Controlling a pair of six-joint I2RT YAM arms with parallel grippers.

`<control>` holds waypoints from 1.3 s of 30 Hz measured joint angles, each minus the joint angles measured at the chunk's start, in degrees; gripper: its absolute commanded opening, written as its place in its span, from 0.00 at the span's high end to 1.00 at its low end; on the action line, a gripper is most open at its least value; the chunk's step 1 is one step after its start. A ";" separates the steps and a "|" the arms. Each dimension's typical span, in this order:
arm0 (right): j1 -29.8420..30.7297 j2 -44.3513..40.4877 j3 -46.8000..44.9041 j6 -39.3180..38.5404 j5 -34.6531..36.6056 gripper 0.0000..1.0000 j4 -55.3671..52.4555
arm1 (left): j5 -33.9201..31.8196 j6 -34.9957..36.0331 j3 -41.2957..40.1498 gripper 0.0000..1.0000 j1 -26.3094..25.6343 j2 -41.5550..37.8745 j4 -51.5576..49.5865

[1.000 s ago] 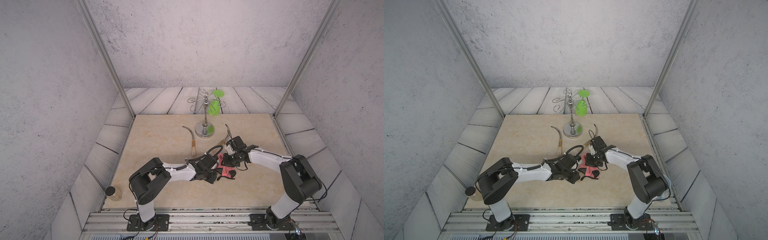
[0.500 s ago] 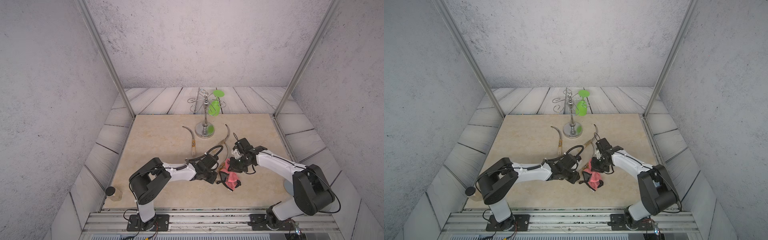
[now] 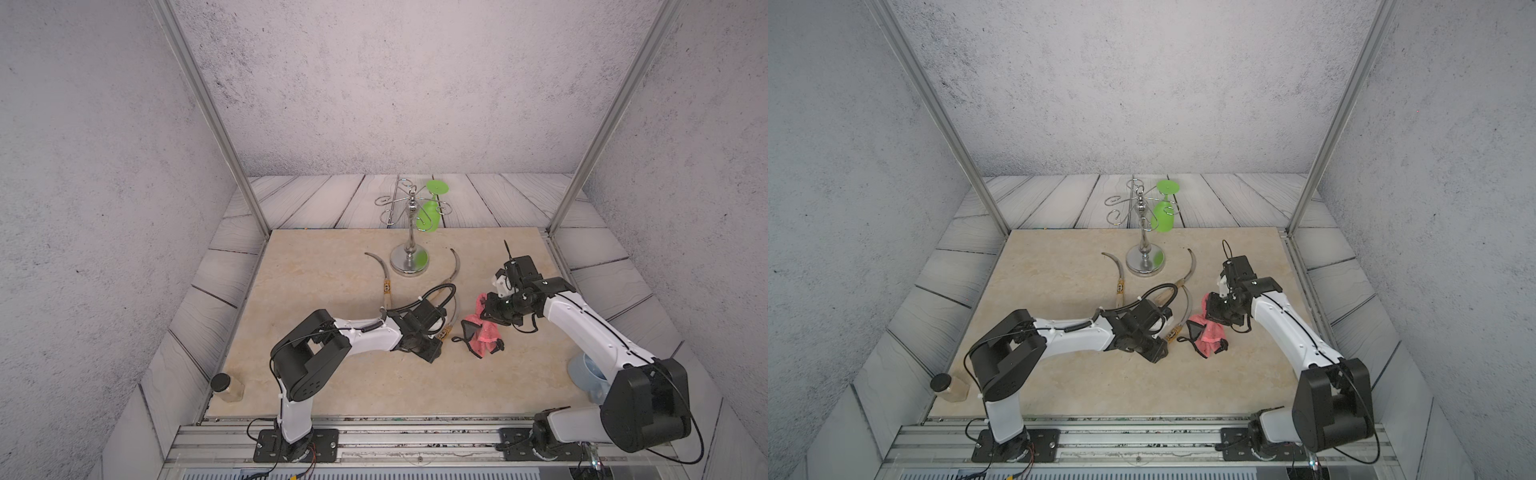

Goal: Wipe small sickles with rags
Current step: Wipe the small sickle at the center of the board.

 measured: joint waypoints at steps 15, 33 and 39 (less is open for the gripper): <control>-3.50 6.71 12.00 -2.51 1.73 0.84 -2.45 | 1.77 2.16 5.62 1.00 0.02 4.85 0.04; -2.69 33.07 28.24 -3.91 2.03 0.84 -3.72 | 3.04 2.03 -4.76 1.00 -2.75 -3.78 -2.10; -0.44 39.34 29.44 -3.93 1.11 0.84 -3.54 | 3.26 2.03 -4.76 1.00 -2.75 -3.78 -2.14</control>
